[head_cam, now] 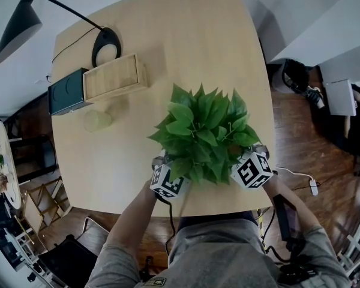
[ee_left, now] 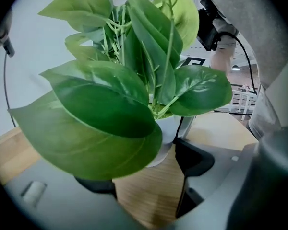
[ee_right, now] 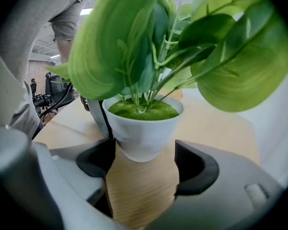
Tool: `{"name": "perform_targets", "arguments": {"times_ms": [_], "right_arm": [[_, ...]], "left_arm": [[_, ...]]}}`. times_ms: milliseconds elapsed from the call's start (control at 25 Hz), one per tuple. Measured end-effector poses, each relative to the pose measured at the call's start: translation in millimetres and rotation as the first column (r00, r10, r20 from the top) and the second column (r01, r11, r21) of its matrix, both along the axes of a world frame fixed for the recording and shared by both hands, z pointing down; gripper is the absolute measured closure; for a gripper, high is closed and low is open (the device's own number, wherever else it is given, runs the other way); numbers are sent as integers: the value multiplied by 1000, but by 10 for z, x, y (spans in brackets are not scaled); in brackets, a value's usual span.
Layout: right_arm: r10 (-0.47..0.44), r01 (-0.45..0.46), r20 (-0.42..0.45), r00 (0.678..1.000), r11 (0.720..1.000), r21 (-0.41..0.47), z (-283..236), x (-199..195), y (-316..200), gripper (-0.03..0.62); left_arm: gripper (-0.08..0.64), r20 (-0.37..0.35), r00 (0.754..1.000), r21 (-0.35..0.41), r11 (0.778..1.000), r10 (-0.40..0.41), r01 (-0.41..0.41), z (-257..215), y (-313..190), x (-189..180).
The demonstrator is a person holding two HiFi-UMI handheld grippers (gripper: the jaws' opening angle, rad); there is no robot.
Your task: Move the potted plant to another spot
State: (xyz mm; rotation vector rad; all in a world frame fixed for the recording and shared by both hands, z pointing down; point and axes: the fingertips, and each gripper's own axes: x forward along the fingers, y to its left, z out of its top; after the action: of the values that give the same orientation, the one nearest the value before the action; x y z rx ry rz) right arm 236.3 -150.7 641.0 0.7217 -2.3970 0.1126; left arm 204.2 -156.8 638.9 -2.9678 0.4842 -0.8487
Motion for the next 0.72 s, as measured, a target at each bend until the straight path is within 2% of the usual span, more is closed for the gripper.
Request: {"name": "perform_targets", "arguments": {"times_ms": [200, 720], "right_arm": [[-44, 44, -17, 999, 999, 1, -44, -65, -3, 224], [-74, 74, 4, 997, 997, -21, -47, -65, -5, 242]], "left_arm": [[189, 17, 1000, 13, 1000, 20, -21, -12, -29, -12], [193, 31, 999, 15, 999, 29, -29, -41, -47, -35]]}}
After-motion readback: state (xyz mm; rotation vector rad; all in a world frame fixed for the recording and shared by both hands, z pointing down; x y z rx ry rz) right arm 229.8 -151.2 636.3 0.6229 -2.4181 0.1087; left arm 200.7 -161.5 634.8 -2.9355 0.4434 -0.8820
